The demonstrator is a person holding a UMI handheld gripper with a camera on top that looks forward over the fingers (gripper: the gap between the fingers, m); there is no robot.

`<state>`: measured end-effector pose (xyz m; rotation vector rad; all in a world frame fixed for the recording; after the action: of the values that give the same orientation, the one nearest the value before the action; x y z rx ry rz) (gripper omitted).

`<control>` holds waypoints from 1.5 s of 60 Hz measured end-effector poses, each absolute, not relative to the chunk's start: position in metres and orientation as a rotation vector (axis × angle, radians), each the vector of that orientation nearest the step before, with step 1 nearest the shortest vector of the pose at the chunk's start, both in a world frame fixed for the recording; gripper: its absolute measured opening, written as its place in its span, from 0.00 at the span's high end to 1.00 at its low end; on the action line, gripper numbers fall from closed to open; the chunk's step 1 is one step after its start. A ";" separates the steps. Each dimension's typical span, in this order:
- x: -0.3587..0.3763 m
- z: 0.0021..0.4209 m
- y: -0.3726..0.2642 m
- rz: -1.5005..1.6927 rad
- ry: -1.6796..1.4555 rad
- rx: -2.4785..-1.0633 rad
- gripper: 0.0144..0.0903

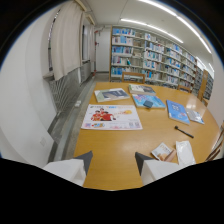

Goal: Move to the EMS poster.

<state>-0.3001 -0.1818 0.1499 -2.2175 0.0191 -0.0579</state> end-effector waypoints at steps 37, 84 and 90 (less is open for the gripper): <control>-0.295 0.135 -0.094 -0.083 0.064 -2.188 0.08; -0.268 0.053 0.130 0.011 -0.041 -2.275 0.08; -0.268 0.047 0.141 0.017 -0.042 -2.281 0.08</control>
<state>-0.2677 0.1414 0.0472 -2.2806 -0.0418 0.0170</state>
